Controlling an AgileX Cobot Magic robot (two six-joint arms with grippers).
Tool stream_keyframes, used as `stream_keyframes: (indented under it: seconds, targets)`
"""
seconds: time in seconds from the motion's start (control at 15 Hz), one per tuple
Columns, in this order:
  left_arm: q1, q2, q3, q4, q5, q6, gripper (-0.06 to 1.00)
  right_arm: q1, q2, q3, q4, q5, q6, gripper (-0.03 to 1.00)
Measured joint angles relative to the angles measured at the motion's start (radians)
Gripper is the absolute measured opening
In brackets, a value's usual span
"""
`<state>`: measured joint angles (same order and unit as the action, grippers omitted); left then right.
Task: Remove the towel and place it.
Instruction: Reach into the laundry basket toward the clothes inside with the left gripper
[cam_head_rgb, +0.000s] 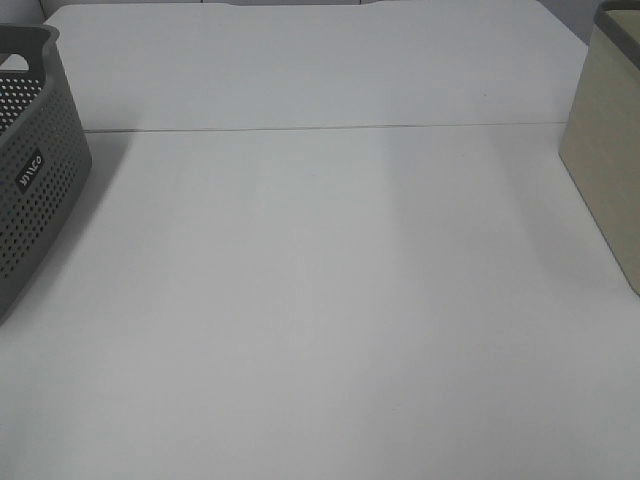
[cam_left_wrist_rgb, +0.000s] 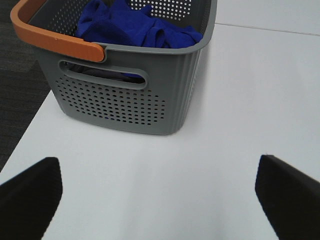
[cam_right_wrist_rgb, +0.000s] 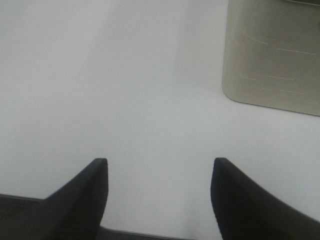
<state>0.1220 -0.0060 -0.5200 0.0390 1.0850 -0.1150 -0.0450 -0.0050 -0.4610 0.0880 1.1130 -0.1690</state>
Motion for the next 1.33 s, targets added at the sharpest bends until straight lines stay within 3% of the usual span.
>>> stream_keyframes:
  seconds: [1.33]
  targets:
    - [0.0,0.0,0.0,0.0,0.0,0.0,0.98,0.0,0.0,0.0,0.0,0.0,0.0,0.61]
